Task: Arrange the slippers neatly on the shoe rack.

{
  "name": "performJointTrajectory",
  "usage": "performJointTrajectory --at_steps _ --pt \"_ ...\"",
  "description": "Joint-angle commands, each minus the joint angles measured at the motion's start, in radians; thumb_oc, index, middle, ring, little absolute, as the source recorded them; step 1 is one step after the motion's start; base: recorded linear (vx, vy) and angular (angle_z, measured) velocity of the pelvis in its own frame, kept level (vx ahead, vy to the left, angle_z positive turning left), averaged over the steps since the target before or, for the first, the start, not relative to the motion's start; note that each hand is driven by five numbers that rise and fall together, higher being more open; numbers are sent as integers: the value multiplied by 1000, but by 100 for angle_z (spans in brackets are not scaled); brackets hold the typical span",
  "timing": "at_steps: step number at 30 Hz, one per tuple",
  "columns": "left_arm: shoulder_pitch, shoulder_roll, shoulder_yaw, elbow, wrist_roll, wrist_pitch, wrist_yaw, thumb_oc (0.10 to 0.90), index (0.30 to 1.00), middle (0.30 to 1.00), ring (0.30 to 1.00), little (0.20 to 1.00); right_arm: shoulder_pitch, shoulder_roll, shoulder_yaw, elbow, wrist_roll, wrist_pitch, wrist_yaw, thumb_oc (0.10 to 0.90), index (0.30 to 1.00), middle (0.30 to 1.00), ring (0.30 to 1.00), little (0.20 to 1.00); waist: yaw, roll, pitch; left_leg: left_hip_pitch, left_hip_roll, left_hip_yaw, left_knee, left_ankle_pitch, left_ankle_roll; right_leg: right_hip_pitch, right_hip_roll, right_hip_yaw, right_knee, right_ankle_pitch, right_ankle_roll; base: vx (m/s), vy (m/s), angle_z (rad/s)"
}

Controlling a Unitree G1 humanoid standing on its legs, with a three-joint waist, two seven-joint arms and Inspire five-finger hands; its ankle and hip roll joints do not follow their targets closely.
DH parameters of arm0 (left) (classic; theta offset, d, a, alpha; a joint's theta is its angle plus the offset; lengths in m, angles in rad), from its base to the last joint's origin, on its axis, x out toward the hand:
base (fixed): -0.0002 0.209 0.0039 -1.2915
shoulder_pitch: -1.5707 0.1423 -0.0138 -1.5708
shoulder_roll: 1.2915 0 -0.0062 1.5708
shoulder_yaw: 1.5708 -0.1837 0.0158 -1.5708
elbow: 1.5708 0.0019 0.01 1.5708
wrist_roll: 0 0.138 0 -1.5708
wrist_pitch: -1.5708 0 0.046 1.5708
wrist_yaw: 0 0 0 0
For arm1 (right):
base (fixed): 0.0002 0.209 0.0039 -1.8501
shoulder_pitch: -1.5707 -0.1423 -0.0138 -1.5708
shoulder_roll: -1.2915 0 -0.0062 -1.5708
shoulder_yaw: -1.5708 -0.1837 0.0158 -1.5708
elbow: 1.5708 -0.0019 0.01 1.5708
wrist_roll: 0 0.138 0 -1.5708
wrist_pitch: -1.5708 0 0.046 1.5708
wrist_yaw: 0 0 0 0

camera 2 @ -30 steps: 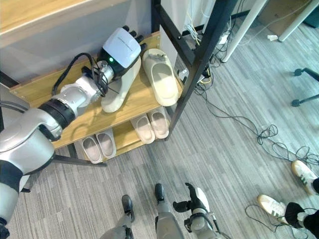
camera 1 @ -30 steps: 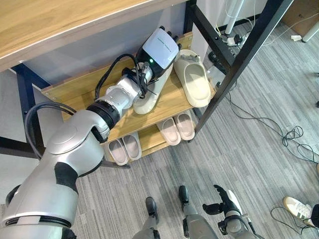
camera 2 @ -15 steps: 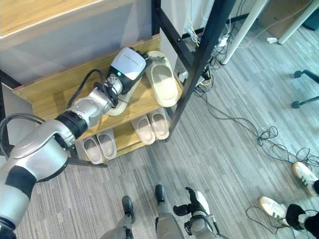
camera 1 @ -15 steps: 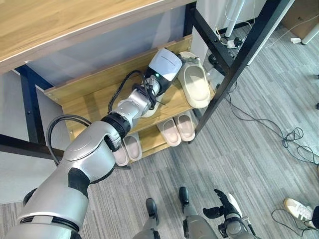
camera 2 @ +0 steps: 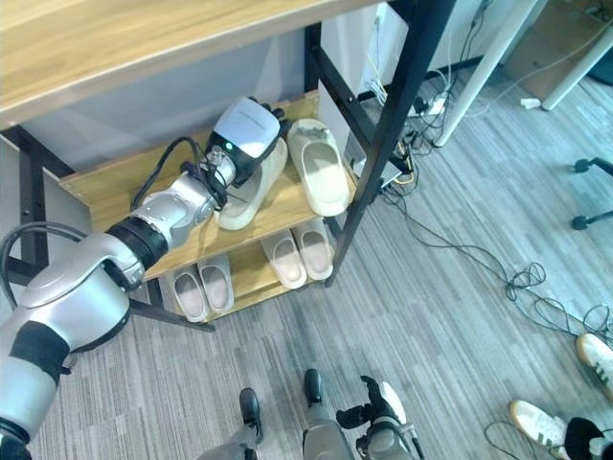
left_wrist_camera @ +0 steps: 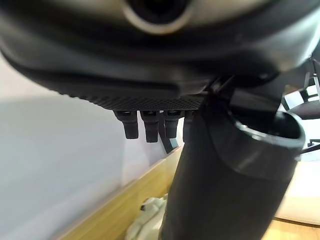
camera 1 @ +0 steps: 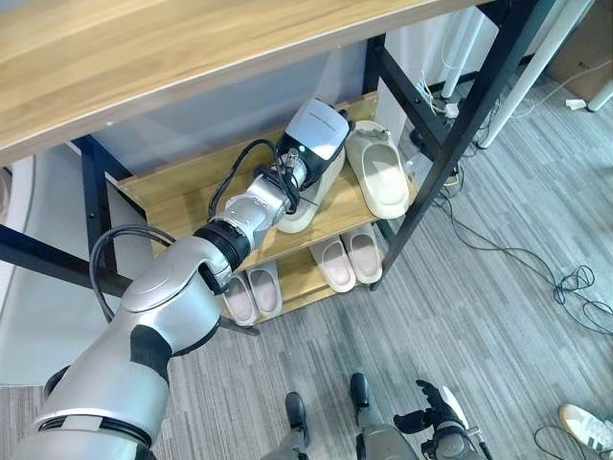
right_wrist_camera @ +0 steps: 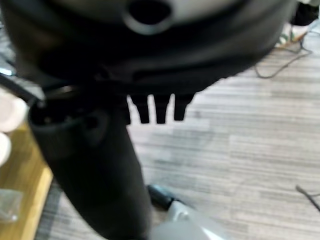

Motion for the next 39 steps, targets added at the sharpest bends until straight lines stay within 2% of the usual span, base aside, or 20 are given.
performJointTrajectory --at_steps 1,3,4,9,11,12,14,15,16,23,27,39 --pt "-79 36 112 25 -3 28 39 800 900 900 900 900 51 0 -46 34 13 -5 -13 800 900 900 900 900 23 -44 -49 54 29 17 6 -103 -57 49 -57 68 3 -111 145 0 -7 9" --pt "-48 58 137 -22 -15 22 49 800 900 900 900 900 60 7 -56 36 16 -3 -12 800 900 900 900 900 31 -46 -53 64 28 16 6 -104 -57 62 -58 61 3 -113 145 13 -15 12" --pt "2 101 164 -94 -27 15 54 800 900 900 900 900 68 13 -65 41 16 3 -9 800 900 900 900 900 42 -49 -60 79 27 10 6 -104 -56 80 -57 55 3 -115 145 25 -15 9" --pt "77 79 251 -165 -112 12 52 800 900 900 900 900 79 32 -69 54 13 22 -1 800 900 900 900 900 52 -56 -80 116 24 2 6 -110 -56 123 -57 40 3 -123 142 40 -11 3" --pt "194 99 352 -269 -203 -10 65 800 900 900 900 900 96 53 -85 52 1 34 4 800 900 900 900 900 70 -62 -95 136 22 -4 6 -112 -56 148 -57 26 3 -128 140 40 -18 0" --pt "200 102 355 -275 -203 -8 63 800 900 900 900 900 99 51 -83 51 1 34 4 800 900 900 900 900 68 -61 -96 138 22 -4 6 -113 -56 149 -56 26 3 -128 140 29 -8 3" --pt "321 117 435 -372 -274 -24 69 800 900 900 900 900 99 64 -93 47 0 43 5 800 900 900 900 900 83 -65 -104 148 21 -12 6 -113 -56 164 -57 18 3 -130 139 10 -8 10" --pt "322 117 436 -373 -274 -24 68 800 900 900 900 900 99 64 -93 47 0 43 5 800 900 900 900 900 82 -65 -104 148 21 -12 6 -113 -56 165 -57 18 3 -130 139 29 -8 16" --pt "445 114 479 -413 -307 -43 65 800 900 900 900 900 94 78 -96 52 -8 51 4 800 900 900 900 900 95 -67 -113 158 20 -17 6 -116 -55 179 -57 11 3 -134 137 32 -5 16" --pt "572 75 510 -334 -361 -36 47 800 900 900 900 900 88 93 -85 61 -15 64 6 800 900 900 900 900 100 -73 -132 183 21 -22 6 -121 -55 204 -55 5 3 -137 135 48 -8 5" --pt "636 6 534 -239 -477 -46 20 800 900 900 900 900 88 98 -72 54 -18 71 8 800 900 900 900 900 95 -75 -146 199 23 -19 6 -127 -53 215 -54 7 3 -139 134 36 -5 0" --pt "632 -30 518 -245 -570 -80 23 800 900 900 900 900 98 105 -58 66 -16 70 -1 800 900 900 900 900 79 -75 -157 202 28 -8 6 -133 -51 210 -53 19 3 -136 135 5 -4 0"
